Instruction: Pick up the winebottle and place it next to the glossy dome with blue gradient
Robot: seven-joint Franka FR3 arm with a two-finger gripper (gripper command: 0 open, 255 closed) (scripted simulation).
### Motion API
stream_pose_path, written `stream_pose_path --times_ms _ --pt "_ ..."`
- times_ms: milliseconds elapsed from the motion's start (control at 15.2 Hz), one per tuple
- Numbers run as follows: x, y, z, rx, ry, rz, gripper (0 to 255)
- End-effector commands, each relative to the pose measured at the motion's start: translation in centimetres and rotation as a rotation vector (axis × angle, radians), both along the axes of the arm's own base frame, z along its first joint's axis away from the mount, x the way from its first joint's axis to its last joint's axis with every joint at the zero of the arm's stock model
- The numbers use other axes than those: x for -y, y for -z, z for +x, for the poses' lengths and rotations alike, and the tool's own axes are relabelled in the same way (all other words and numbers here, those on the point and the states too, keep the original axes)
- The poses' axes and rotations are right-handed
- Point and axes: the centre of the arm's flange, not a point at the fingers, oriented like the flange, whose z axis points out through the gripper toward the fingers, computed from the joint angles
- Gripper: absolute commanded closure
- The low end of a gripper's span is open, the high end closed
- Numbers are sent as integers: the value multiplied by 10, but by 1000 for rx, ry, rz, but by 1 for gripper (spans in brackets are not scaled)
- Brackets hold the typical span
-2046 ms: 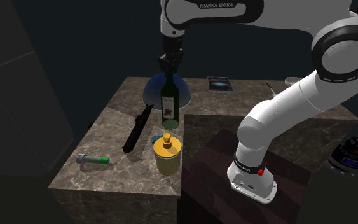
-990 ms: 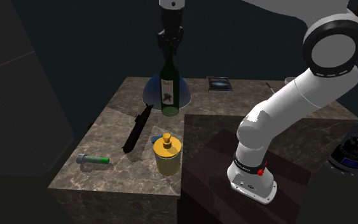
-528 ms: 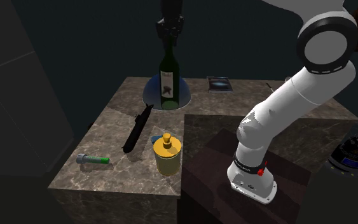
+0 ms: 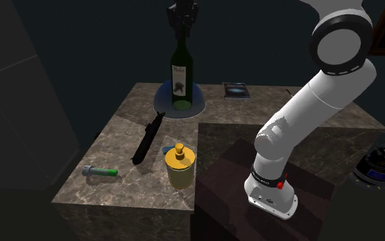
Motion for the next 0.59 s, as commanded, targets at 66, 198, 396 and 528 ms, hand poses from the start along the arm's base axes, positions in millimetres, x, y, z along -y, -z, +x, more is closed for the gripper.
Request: stream_pose_path --times_ms 66,198,396,528 --pt "0 -15 1 0 0 0 255" --pt "0 -26 1 0 0 0 255" --pt "0 -42 1 0 0 0 255" --pt "0 -52 1 0 0 0 255"
